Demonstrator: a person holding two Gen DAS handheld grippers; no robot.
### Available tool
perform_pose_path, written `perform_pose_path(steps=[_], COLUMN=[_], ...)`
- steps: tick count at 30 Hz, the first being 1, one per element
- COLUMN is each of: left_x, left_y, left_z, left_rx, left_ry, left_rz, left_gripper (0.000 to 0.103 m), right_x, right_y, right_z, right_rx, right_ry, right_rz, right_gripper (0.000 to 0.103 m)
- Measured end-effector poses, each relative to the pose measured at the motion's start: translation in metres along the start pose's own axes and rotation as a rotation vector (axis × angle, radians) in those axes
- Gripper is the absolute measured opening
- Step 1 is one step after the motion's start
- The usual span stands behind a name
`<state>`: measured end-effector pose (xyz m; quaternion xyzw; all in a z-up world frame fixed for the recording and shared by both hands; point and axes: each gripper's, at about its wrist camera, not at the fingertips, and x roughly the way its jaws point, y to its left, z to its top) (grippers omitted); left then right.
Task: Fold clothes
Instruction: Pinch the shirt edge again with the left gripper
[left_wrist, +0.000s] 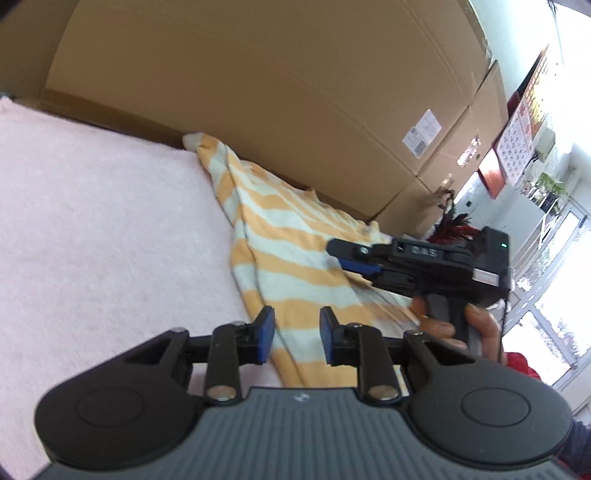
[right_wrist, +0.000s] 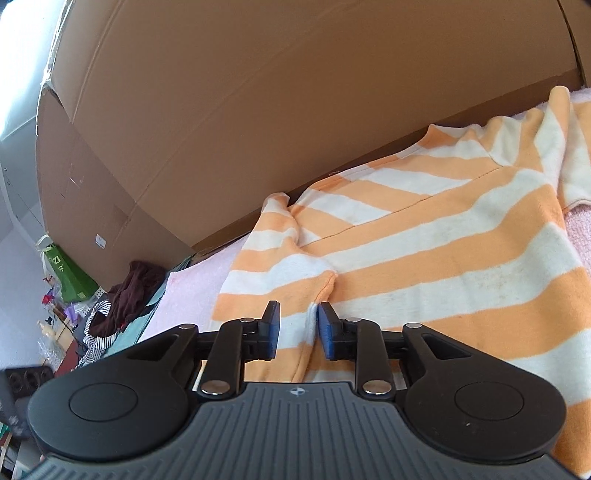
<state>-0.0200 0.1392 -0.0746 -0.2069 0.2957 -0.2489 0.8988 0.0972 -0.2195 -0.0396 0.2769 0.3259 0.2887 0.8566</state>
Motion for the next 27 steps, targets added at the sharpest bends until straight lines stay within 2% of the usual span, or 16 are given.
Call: perform_pose_path(steps=[4,5,7,9,12,15,21,26,27], left_x=[-0.001,-0.002,-0.004,-0.005,-0.007,-0.011,-0.001,0.014,0.016], left_y=[-0.019,-0.020,-0.020,-0.018,-0.010,-0.002,0.007,0.016,0.018], left_z=[-0.014,-0.016,-0.017,-0.018,-0.019,-0.017,-0.004,0.015,0.020], left_rx=[0.032,0.028,0.037,0.030,-0.019,-0.066,-0.120,-0.187,-0.194], left_ry=[-0.007,-0.012,-0.024,-0.030,-0.030,-0.041,-0.046,-0.046,-0.045], left_rz=[-0.010,-0.015,-0.003,0.007,0.011,0.002,-0.036,-0.005,0.008], left_gripper=[0.021,0.021,0.010,0.005,0.004,0.007,0.030,0.031,0.027], right_x=[-0.001,-0.001,-0.002,-0.003,-0.003,-0.003,-0.002,-0.002,-0.002], right_y=[0.002,0.002,0.003,0.004,0.006,0.009,0.009,0.010,0.010], right_z=[0.000,-0.001,-0.001,-0.001,-0.002,-0.003,-0.004,-0.005,-0.005], right_rx=[-0.012,-0.015,-0.022,-0.028,-0.045,-0.068,-0.064,-0.067,-0.067], right_ry=[-0.003,-0.004,-0.006,-0.008,-0.004,-0.001,0.003,0.002,0.002], right_rz=[-0.001,-0.002,-0.003,-0.003,0.003,0.009,-0.003,-0.008,-0.009], right_gripper=[0.027,0.030,0.033,0.033,0.033,0.033,0.033,0.036,0.036])
